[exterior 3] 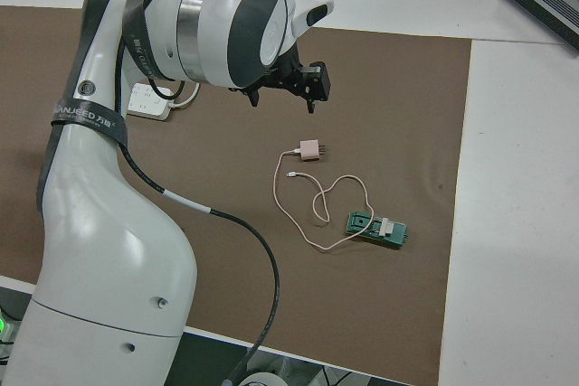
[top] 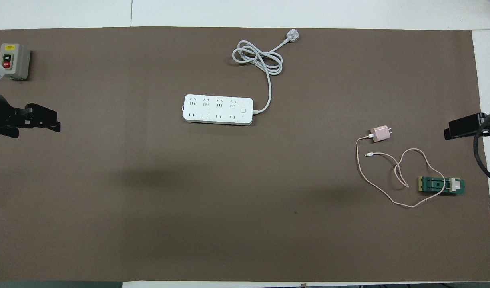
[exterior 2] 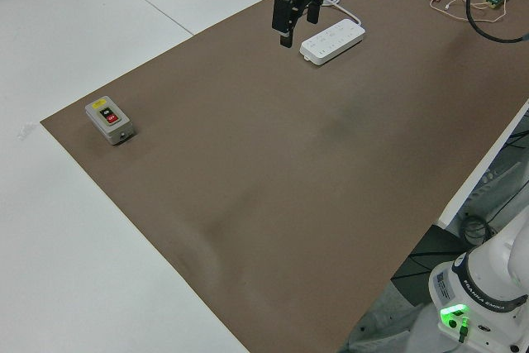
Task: Plug charger into power strip
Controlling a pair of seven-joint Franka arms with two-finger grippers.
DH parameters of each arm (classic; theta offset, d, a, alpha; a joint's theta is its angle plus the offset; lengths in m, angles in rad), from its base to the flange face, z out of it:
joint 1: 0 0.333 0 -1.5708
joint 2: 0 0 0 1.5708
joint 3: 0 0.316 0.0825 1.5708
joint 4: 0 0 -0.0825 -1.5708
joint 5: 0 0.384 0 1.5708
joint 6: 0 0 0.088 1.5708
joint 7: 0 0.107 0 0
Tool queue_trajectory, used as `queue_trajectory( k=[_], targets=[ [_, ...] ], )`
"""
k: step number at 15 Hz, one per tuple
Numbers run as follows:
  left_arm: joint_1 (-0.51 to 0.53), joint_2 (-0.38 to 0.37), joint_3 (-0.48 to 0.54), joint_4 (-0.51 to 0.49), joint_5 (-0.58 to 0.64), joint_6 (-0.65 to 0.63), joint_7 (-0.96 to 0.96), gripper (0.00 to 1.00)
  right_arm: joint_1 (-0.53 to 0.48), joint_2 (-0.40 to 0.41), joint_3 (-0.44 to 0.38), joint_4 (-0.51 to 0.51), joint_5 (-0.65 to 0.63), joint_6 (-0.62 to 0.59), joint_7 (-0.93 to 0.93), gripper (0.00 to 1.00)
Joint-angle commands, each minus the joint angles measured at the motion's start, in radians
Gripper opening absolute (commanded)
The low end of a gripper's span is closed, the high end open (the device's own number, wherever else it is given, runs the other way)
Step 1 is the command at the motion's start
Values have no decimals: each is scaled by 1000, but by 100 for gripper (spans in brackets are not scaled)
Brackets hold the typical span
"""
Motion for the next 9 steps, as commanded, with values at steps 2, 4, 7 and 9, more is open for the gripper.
queue_trajectory(
  k=[2, 4, 7, 9],
  targets=[
    [-10, -18, 9, -16, -9, 13, 6, 100, 1, -1, 2, 3, -11, 7, 9, 100],
    [-10, -18, 9, -16, -9, 16, 3, 100, 1, -7, 7, -9, -11, 5, 12, 100],
    [-10, -18, 9, -16, -9, 13, 5, 100, 1, -7, 13, -4, -5, 0, 4, 100],
    [-8, -18, 9, -16, -9, 14, 5, 100, 4, -7, 19, -4, -11, 2, 8, 100]
  ],
)
